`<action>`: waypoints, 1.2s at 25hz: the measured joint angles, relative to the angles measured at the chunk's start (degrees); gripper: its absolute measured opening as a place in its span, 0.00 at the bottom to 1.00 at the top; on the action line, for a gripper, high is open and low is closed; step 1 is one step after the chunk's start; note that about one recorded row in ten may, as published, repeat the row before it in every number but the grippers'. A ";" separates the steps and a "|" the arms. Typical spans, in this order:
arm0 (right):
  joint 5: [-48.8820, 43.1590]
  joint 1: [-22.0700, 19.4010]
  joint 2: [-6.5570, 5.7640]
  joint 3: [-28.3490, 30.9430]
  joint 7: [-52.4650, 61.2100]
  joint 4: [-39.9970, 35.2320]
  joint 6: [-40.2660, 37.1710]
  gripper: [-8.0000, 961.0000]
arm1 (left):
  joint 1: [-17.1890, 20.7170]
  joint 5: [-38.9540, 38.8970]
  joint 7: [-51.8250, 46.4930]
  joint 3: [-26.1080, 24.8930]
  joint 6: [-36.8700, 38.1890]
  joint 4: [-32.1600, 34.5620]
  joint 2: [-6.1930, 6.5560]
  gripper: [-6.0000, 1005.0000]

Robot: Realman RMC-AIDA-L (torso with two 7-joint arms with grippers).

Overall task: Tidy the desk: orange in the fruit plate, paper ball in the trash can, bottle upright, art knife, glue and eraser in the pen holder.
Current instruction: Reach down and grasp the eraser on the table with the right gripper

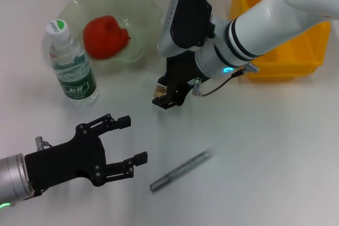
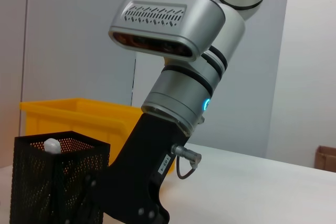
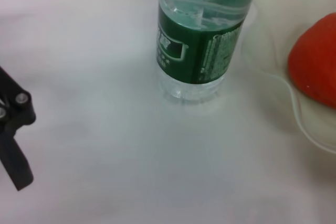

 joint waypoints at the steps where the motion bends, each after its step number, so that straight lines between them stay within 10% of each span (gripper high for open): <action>1: 0.12 -0.06 0.00 0.00 0.01 0.06 0.22 0.62 | 0.00 0.00 0.00 0.00 0.01 0.00 0.00 0.84; 30: 3.82 -0.05 0.01 -4.34 0.21 2.26 4.77 0.48 | 0.00 0.00 0.00 0.18 0.73 -0.09 0.00 0.84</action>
